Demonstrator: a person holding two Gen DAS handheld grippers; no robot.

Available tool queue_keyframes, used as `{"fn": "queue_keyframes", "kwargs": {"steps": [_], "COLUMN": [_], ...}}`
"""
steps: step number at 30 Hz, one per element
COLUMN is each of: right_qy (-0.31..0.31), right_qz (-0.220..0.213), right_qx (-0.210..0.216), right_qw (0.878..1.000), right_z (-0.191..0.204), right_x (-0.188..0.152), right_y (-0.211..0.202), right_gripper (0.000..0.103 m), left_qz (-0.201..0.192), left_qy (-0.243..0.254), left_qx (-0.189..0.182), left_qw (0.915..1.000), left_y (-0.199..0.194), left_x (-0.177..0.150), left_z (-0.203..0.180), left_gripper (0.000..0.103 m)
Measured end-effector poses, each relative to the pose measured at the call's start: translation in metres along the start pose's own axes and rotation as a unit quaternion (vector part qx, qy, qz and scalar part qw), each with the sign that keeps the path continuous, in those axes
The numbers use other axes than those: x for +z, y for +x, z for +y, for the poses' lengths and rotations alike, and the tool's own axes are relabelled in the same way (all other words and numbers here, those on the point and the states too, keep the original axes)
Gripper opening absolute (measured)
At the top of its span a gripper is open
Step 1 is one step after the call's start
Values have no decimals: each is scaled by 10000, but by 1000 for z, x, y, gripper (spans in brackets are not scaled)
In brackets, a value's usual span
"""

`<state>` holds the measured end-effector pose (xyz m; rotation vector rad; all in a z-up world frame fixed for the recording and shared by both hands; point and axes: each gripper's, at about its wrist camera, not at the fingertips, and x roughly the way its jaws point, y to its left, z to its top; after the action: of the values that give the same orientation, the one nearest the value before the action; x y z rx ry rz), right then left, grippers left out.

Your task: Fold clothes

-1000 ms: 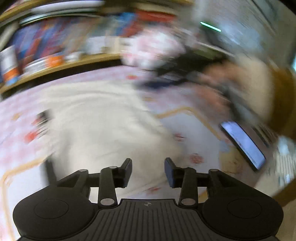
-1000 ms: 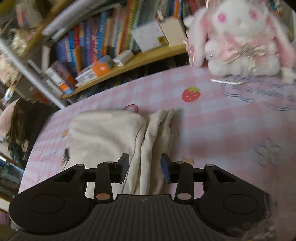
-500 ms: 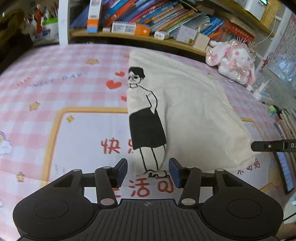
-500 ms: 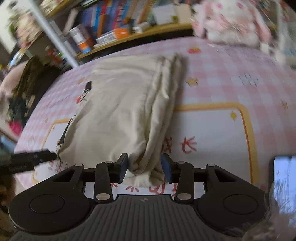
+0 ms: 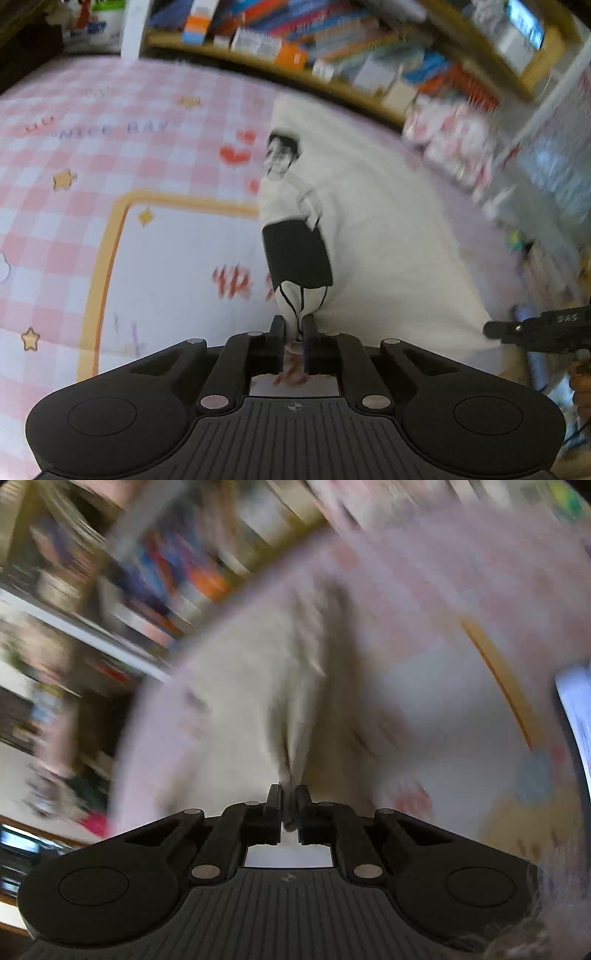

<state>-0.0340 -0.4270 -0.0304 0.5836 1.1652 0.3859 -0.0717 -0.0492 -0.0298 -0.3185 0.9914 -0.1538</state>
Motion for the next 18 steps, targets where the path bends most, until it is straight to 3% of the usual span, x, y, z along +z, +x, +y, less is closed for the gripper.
{"fn": "queue_keyframes", "kwargs": {"steps": [3, 4, 6, 7, 8, 16, 18], "right_qy": [-94, -145, -353, -451, -540, -915, -1046], "right_qz": [84, 23, -96, -152, -201, -141, -159], "right_qx": [-350, -396, -570, -642, -687, -998, -1088], "right_qw": [9993, 9991, 9977, 9968, 9960, 9907, 9884], "right_z": [-1, 1, 8, 11, 15, 30, 33], "right_x": [-12, -14, -15, -15, -16, -22, -24], "right_y": [17, 15, 9, 6, 4, 25, 26], "right_gripper": [8, 11, 23, 35, 36, 31, 27], "left_qz": [51, 3, -121, -192, -242, -42, -35], "left_qy": [54, 76, 114, 108, 75, -548, -664], "left_qx": [-66, -129, -234, -260, -290, -559, -626], "left_qw": [10000, 9999, 9996, 9994, 9993, 9969, 9958], "left_y": [-2, -6, -13, -15, -15, 11, 13], "left_x": [1, 2, 8, 10, 13, 24, 23], "left_z": [5, 6, 9, 10, 12, 25, 26], "left_gripper": [20, 27, 41, 50, 52, 52, 47]}}
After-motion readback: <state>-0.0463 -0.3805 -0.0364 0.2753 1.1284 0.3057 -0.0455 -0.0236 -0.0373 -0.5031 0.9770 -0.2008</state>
